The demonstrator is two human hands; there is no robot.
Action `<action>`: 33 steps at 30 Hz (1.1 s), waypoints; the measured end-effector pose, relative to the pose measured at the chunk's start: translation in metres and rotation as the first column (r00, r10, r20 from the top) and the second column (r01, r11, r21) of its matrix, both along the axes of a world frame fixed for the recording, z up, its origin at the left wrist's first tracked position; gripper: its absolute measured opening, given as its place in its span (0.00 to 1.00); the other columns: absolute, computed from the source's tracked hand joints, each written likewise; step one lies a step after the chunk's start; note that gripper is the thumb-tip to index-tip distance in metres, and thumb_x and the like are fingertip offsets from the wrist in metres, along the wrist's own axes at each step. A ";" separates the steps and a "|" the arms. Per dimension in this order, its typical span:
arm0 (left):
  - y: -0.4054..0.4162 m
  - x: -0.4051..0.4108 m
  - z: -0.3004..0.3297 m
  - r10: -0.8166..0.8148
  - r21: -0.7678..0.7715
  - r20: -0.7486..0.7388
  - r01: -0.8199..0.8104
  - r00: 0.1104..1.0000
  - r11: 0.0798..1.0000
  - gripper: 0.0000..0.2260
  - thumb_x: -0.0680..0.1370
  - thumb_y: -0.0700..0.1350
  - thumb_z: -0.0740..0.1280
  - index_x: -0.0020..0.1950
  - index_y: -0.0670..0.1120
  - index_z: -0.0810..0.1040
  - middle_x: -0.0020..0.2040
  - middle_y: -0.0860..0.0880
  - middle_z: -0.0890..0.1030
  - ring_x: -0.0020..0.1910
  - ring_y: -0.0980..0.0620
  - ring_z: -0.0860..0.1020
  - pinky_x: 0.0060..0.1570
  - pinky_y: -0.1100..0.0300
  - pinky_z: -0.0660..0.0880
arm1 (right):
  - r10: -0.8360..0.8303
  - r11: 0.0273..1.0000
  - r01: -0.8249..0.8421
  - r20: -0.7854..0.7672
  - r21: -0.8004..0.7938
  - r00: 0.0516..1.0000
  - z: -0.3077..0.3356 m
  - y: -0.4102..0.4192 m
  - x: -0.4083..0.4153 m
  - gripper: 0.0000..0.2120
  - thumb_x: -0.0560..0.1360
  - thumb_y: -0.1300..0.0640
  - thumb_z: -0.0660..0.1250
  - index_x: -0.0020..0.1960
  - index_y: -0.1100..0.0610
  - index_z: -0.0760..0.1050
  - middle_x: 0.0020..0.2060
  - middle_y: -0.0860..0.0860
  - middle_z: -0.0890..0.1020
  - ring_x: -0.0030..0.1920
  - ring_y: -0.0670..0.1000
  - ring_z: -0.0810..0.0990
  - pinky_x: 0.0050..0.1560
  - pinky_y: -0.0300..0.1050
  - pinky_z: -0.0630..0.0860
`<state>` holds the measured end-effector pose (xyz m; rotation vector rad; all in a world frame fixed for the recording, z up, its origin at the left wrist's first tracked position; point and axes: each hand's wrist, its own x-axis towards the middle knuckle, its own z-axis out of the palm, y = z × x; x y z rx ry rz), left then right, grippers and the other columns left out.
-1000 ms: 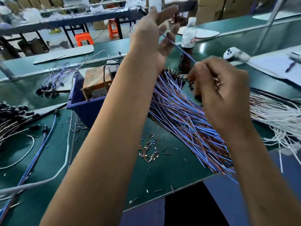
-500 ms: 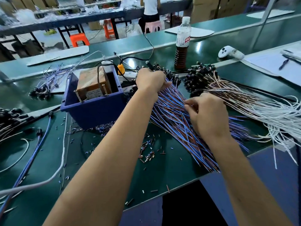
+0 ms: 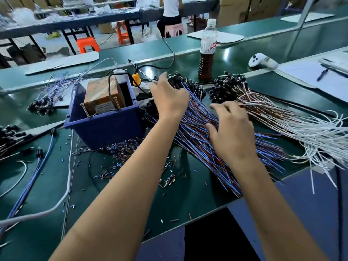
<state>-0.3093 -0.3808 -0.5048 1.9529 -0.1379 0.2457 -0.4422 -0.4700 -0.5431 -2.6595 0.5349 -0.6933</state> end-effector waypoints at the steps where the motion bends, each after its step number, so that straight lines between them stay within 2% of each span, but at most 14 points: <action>1: 0.000 0.000 -0.002 -0.005 0.007 0.035 0.005 0.999 1.000 0.29 0.74 0.34 0.65 0.76 0.45 0.69 0.66 0.43 0.70 0.48 0.56 0.70 0.49 0.72 0.64 | 0.027 1.000 -0.028 -0.100 -0.008 0.995 0.000 0.003 0.001 0.26 0.81 0.49 0.69 0.77 0.53 0.68 0.71 0.53 0.74 0.70 0.59 0.73 0.71 0.60 0.68; 3: 0.004 -0.003 -0.005 0.000 0.007 0.090 -0.001 0.996 1.000 0.24 0.74 0.35 0.66 0.71 0.45 0.73 0.62 0.44 0.71 0.43 0.61 0.69 0.44 0.74 0.66 | 0.066 0.997 -0.078 -0.298 -0.028 0.952 -0.004 0.010 0.004 0.31 0.84 0.42 0.61 0.81 0.54 0.58 0.78 0.53 0.68 0.77 0.57 0.67 0.77 0.68 0.57; 4: 0.006 -0.006 -0.005 -0.008 0.019 0.095 0.007 0.995 1.000 0.21 0.74 0.36 0.66 0.67 0.45 0.75 0.60 0.45 0.71 0.43 0.61 0.70 0.46 0.74 0.68 | 0.065 0.993 -0.097 -0.374 -0.067 0.925 -0.006 0.012 0.005 0.34 0.84 0.39 0.58 0.82 0.56 0.53 0.81 0.53 0.63 0.79 0.56 0.63 0.79 0.70 0.54; 7: 0.018 -0.011 -0.007 -0.038 0.048 0.080 0.034 0.996 0.998 0.14 0.74 0.38 0.69 0.59 0.45 0.78 0.57 0.46 0.75 0.50 0.50 0.77 0.58 0.55 0.77 | 0.042 0.986 -0.113 -0.474 -0.122 0.879 -0.007 0.016 0.008 0.41 0.83 0.36 0.57 0.84 0.59 0.45 0.84 0.54 0.55 0.82 0.57 0.56 0.79 0.72 0.50; 10: 0.035 -0.017 -0.008 -0.095 0.036 0.050 0.093 0.994 0.995 0.05 0.76 0.39 0.69 0.50 0.46 0.82 0.45 0.48 0.83 0.44 0.48 0.83 0.49 0.49 0.82 | 0.037 0.996 -0.071 -0.483 -0.053 0.875 -0.002 0.020 0.010 0.45 0.82 0.37 0.62 0.84 0.59 0.43 0.85 0.55 0.51 0.84 0.57 0.51 0.78 0.73 0.45; 12: 0.051 -0.023 -0.008 -0.177 0.021 0.015 0.176 0.984 0.984 0.05 0.77 0.38 0.69 0.45 0.46 0.83 0.37 0.48 0.83 0.34 0.50 0.84 0.37 0.52 0.83 | 0.034 0.999 -0.043 -0.403 -0.015 0.914 0.001 0.029 0.010 0.45 0.82 0.39 0.64 0.84 0.60 0.45 0.84 0.56 0.51 0.84 0.56 0.49 0.78 0.72 0.43; 15: 0.086 -0.034 -0.008 -0.299 0.021 -0.014 0.299 0.954 0.954 0.05 0.79 0.38 0.70 0.44 0.44 0.84 0.32 0.49 0.80 0.26 0.54 0.78 0.29 0.62 0.77 | 0.129 0.992 -0.128 -0.094 0.015 0.987 0.003 0.062 0.008 0.35 0.81 0.49 0.69 0.81 0.62 0.59 0.80 0.58 0.65 0.81 0.57 0.62 0.81 0.64 0.54; 17: 0.121 -0.041 -0.006 -0.360 -0.018 -0.077 0.360 0.930 0.933 0.05 0.79 0.36 0.70 0.45 0.43 0.84 0.32 0.48 0.80 0.26 0.55 0.76 0.28 0.63 0.75 | 0.256 0.959 -0.269 0.136 0.089 0.957 0.005 0.092 0.005 0.25 0.79 0.56 0.71 0.74 0.61 0.71 0.70 0.57 0.76 0.71 0.58 0.74 0.73 0.53 0.69; 19: 0.161 -0.046 -0.005 -0.449 -0.006 -0.201 0.457 0.871 0.889 0.05 0.79 0.33 0.68 0.46 0.41 0.83 0.33 0.47 0.79 0.27 0.55 0.74 0.27 0.63 0.74 | 0.342 0.928 -0.361 0.182 0.087 0.922 0.004 0.119 0.005 0.15 0.78 0.57 0.71 0.64 0.57 0.79 0.57 0.54 0.83 0.58 0.57 0.80 0.59 0.51 0.76; 21: 0.207 -0.049 -0.003 -0.484 0.094 -0.355 0.546 0.800 0.833 0.06 0.78 0.32 0.66 0.47 0.40 0.81 0.31 0.47 0.79 0.25 0.55 0.74 0.24 0.65 0.72 | 0.420 0.900 -0.426 0.078 0.094 0.904 0.001 0.147 0.012 0.06 0.77 0.54 0.71 0.53 0.53 0.81 0.47 0.53 0.85 0.48 0.58 0.83 0.48 0.53 0.79; 24: 0.263 -0.048 0.001 -0.320 0.367 -0.453 0.502 0.832 0.783 0.07 0.78 0.36 0.66 0.43 0.44 0.82 0.32 0.47 0.82 0.26 0.52 0.76 0.25 0.62 0.74 | 0.553 0.830 -0.539 -0.084 0.141 0.829 -0.002 0.189 0.024 0.06 0.78 0.51 0.70 0.46 0.54 0.80 0.41 0.54 0.85 0.44 0.61 0.82 0.41 0.53 0.79; 27: 0.305 -0.036 0.000 -0.036 0.605 -0.322 0.235 0.946 0.761 0.07 0.77 0.39 0.66 0.41 0.45 0.83 0.34 0.46 0.85 0.26 0.49 0.80 0.28 0.60 0.78 | 0.669 0.743 -0.660 -0.186 0.116 0.720 -0.006 0.234 0.037 0.08 0.78 0.52 0.67 0.48 0.55 0.81 0.43 0.56 0.84 0.45 0.63 0.82 0.44 0.53 0.81; 30: 0.328 -0.026 -0.008 0.191 0.728 -0.161 -0.014 0.968 0.686 0.07 0.75 0.41 0.66 0.45 0.46 0.83 0.44 0.42 0.86 0.41 0.43 0.85 0.43 0.57 0.81 | 0.722 0.689 -0.715 -0.206 0.121 0.661 -0.005 0.270 0.055 0.08 0.78 0.53 0.66 0.48 0.57 0.80 0.44 0.58 0.84 0.46 0.64 0.82 0.46 0.55 0.81; 33: 0.342 -0.021 -0.017 0.309 0.779 -0.040 -0.164 0.950 0.605 0.10 0.73 0.39 0.67 0.52 0.44 0.84 0.49 0.39 0.84 0.52 0.36 0.81 0.49 0.52 0.77 | 0.744 0.662 -0.733 -0.253 0.155 0.619 -0.004 0.304 0.076 0.07 0.78 0.55 0.66 0.50 0.58 0.80 0.46 0.60 0.84 0.49 0.65 0.83 0.48 0.54 0.81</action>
